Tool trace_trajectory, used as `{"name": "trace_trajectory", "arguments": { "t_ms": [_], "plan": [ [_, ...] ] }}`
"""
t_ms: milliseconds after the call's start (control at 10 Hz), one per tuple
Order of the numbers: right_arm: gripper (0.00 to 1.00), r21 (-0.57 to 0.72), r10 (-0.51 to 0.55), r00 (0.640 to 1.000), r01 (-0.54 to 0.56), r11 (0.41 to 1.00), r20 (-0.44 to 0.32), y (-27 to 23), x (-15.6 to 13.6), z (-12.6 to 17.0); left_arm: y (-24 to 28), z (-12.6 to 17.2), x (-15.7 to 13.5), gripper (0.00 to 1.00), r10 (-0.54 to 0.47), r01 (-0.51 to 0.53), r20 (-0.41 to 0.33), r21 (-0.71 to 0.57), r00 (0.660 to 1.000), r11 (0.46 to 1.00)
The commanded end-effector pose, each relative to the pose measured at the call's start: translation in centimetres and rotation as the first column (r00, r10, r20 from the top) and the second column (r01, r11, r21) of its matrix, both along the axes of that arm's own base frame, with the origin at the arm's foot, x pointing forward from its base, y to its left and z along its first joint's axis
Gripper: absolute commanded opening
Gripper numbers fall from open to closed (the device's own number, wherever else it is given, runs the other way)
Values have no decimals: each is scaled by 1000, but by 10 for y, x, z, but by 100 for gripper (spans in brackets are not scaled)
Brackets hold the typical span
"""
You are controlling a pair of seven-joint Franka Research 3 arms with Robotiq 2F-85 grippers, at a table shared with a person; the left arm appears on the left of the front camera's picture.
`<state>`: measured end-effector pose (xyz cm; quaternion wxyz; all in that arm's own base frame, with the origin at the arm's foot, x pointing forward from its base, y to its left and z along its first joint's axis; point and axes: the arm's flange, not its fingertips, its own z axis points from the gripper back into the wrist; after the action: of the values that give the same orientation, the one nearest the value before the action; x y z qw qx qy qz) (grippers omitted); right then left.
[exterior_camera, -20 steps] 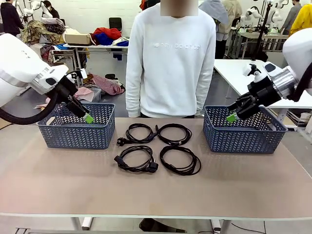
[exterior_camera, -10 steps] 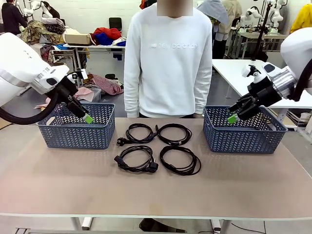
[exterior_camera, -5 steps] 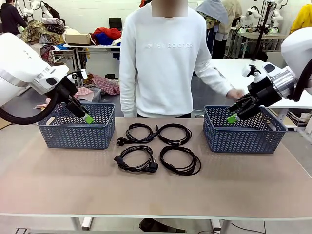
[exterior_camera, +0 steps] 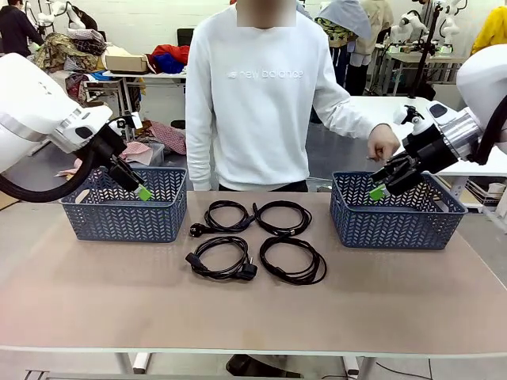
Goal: Organize the cables according to human instructions.
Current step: Pick up a bundle of cables and place it in the basket indicated by the human.
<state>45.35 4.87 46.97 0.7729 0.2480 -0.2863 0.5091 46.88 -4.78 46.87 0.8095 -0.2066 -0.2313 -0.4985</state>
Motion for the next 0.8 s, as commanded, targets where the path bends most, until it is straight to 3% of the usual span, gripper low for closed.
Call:
{"name": "trace_trajectory", "arguments": {
  "t_ms": [0, 700],
  "plan": [
    [100, 24, 11, 1000, -12, 1000, 21, 0, 0, 1, 1, 0, -2, 100, -4, 4, 3, -28, 1000, 1000],
    [100, 24, 11, 1000, -12, 1000, 21, 0, 0, 1, 1, 0, -2, 100, -4, 4, 3, -28, 1000, 1000]
  ]
}}
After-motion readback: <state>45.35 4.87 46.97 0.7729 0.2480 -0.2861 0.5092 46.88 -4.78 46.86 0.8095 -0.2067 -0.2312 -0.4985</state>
